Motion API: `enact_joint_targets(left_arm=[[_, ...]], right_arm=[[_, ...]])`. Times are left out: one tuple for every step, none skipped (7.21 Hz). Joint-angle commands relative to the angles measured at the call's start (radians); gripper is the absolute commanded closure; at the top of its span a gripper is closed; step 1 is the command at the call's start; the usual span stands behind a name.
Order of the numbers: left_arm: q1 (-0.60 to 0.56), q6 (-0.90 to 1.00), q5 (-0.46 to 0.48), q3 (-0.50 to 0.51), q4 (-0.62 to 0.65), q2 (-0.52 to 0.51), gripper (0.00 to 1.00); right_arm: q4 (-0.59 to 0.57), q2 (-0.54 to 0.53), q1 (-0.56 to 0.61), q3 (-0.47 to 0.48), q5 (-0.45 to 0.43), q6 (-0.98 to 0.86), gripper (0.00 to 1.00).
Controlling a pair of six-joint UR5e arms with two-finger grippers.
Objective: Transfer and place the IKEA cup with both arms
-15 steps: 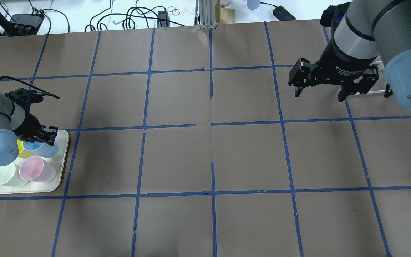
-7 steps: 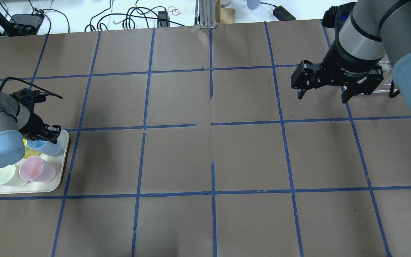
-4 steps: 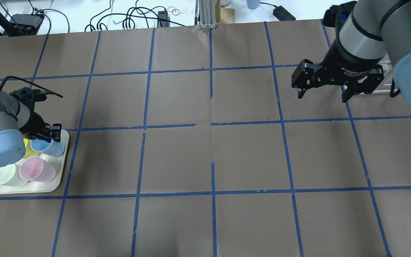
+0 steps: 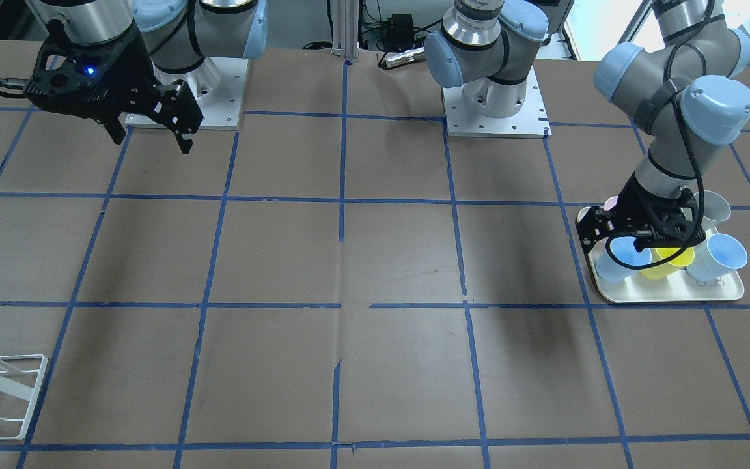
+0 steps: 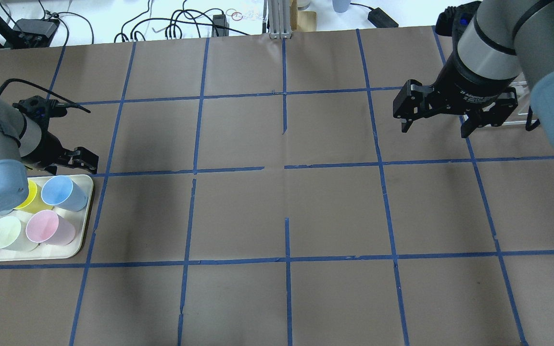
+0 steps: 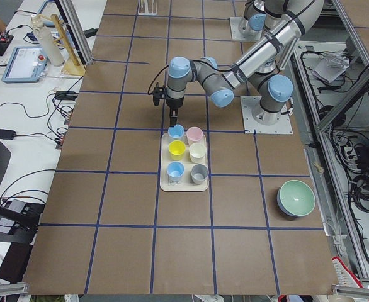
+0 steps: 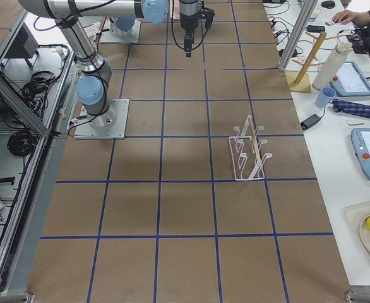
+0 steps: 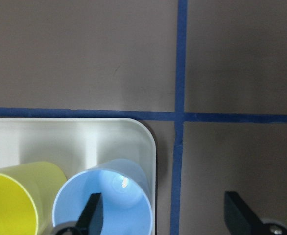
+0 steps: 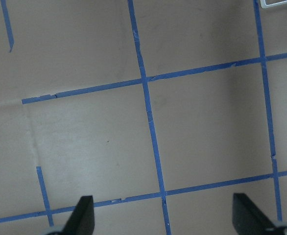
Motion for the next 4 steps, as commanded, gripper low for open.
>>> enact_joint_targets(left_arm=[[-0.187,-0.261,0.003,0.198,-0.291,0.037,0.04],[-0.266,-0.366,-0.002,0.278,-0.378,0.032,0.04],[-0.329,-0.435,-0.003,0.338,-0.436,0.031,0.04],[-0.387,-0.48,-0.006,0.386,-0.473,0.032,0.03]], right_arm=[[0.001,0.0,0.0,0.0,-0.001,0.0,0.0],[0.001,0.0,0.0,-0.001,-0.003,0.0,0.0],[0.003,0.0,0.0,-0.001,-0.003,-0.001,0.0],[0.004,0.0,0.0,-0.001,-0.001,-0.002,0.0]])
